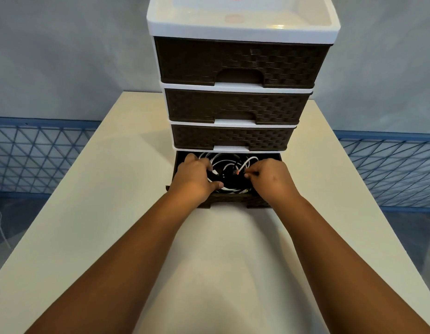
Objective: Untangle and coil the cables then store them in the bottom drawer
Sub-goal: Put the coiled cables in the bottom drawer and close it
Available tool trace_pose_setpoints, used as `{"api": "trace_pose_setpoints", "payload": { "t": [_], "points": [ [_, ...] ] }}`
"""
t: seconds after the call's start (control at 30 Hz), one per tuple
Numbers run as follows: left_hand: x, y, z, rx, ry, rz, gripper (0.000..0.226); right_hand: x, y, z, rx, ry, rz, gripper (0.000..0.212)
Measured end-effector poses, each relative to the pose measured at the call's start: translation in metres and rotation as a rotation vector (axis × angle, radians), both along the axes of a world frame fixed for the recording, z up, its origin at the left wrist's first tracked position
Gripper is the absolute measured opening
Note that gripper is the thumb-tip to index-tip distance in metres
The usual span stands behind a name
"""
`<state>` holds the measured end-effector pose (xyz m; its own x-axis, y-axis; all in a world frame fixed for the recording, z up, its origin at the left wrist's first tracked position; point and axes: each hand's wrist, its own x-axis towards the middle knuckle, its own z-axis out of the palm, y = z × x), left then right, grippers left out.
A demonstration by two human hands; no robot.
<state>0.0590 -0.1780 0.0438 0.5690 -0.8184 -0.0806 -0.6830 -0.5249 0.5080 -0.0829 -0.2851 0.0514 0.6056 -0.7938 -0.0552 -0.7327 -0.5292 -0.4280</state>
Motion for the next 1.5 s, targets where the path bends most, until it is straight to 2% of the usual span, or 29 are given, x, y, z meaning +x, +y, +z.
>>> {"api": "trace_pose_setpoints", "payload": {
  "t": [0.2, 0.27, 0.37, 0.43, 0.53, 0.6, 0.7, 0.83, 1.07, 1.17, 1.23, 1.3, 1.4, 1.5],
  "points": [
    [0.005, 0.005, -0.001, -0.024, 0.001, -0.050, 0.055, -0.012, 0.000, -0.003, -0.035, 0.009, 0.049, 0.028],
    [0.008, 0.019, 0.001, -0.163, -0.023, -0.081, 0.053, -0.025, 0.006, -0.003, -0.129, -0.148, 0.037, 0.028],
    [0.018, 0.053, -0.003, -0.346, -0.088, -0.064, 0.051, -0.055, 0.017, -0.010, -0.266, -0.385, -0.105, 0.032],
    [0.024, 0.076, -0.014, -0.332, -0.045, -0.006, 0.062, -0.076, 0.020, -0.023, -0.198, -0.385, -0.181, 0.042],
    [0.028, 0.096, -0.032, -0.311, 0.093, 0.073, 0.073, -0.095, 0.023, -0.044, -0.018, -0.399, -0.182, 0.060],
    [0.026, 0.096, -0.038, -0.359, 0.160, 0.099, 0.063, -0.096, 0.025, -0.050, 0.059, -0.450, -0.189, 0.061],
    [0.023, 0.091, -0.040, -0.433, 0.211, 0.142, 0.041, -0.089, 0.025, -0.052, 0.087, -0.515, -0.226, 0.052],
    [0.026, 0.081, -0.038, -0.500, 0.278, 0.197, 0.033, -0.079, 0.020, -0.049, 0.107, -0.572, -0.262, 0.049],
    [0.042, 0.048, -0.032, -0.461, 0.272, 0.263, 0.039, -0.054, -0.004, -0.041, 0.129, -0.513, -0.299, 0.051],
    [0.047, 0.038, -0.033, -0.466, 0.262, 0.269, 0.040, -0.046, -0.009, -0.036, -0.043, -0.362, -0.284, 0.055],
    [0.049, 0.035, -0.035, -0.477, 0.256, 0.268, 0.040, -0.041, -0.003, -0.029, -0.268, -0.304, -0.186, 0.053],
    [0.050, 0.035, -0.038, -0.488, 0.251, 0.265, 0.041, -0.032, 0.002, -0.022, -0.422, -0.322, 0.007, 0.047],
    [0.050, 0.035, -0.042, -0.503, 0.254, 0.263, 0.040, -0.012, 0.004, -0.020, -0.478, -0.276, 0.237, 0.036],
    [0.050, 0.034, -0.043, -0.510, 0.257, 0.257, 0.040, 0.004, 0.001, -0.020, -0.409, -0.221, 0.251, 0.027]
  ]
}}
